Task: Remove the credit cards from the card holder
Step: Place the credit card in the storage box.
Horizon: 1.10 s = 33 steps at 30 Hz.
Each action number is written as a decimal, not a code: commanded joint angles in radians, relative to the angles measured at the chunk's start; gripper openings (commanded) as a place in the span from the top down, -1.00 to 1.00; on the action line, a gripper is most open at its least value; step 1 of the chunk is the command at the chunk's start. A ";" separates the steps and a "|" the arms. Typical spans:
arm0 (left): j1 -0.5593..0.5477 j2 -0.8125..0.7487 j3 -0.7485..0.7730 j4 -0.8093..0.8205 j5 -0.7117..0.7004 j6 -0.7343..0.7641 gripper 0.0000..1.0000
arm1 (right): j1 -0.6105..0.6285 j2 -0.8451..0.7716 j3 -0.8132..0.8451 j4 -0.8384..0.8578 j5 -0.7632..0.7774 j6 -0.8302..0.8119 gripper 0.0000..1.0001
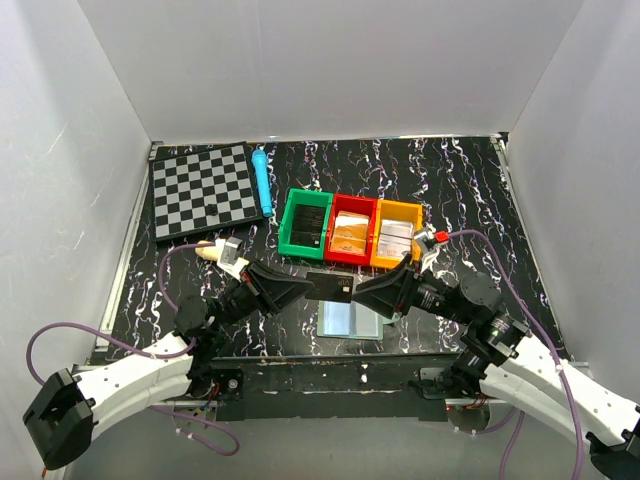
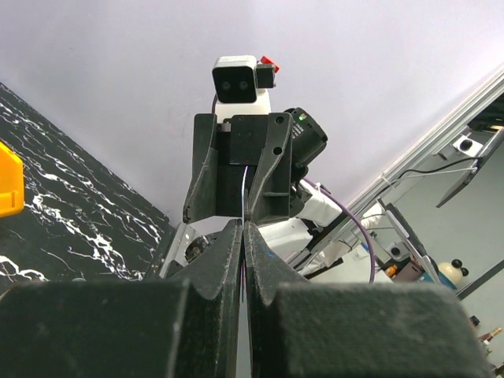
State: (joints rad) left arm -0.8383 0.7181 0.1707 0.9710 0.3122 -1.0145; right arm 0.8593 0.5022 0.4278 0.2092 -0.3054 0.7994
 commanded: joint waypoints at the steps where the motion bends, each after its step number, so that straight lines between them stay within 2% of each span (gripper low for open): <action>1: 0.004 -0.002 -0.013 -0.003 -0.002 -0.009 1.00 | -0.002 -0.004 -0.003 0.114 0.008 0.020 -0.12; 10: 0.004 -0.042 -0.033 -0.034 -0.039 -0.009 1.00 | -0.002 -0.074 0.006 0.028 0.074 -0.002 -0.26; 18: 0.004 -0.002 -0.022 0.009 -0.022 -0.021 1.00 | -0.002 0.076 0.042 0.088 -0.083 0.026 -0.20; 24: 0.004 0.011 -0.010 0.005 -0.010 -0.024 1.00 | -0.002 0.114 0.049 0.140 -0.096 0.035 -0.13; 27: 0.004 0.017 -0.013 0.009 -0.005 -0.027 1.00 | -0.002 0.134 0.051 0.165 -0.113 0.043 0.01; 33: 0.004 0.029 -0.016 0.020 0.002 -0.036 1.00 | 0.000 0.156 0.035 0.242 -0.150 0.070 0.60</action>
State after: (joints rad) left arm -0.8349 0.7425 0.1410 0.9726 0.2996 -1.0420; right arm 0.8585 0.6510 0.4313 0.3378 -0.4164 0.8528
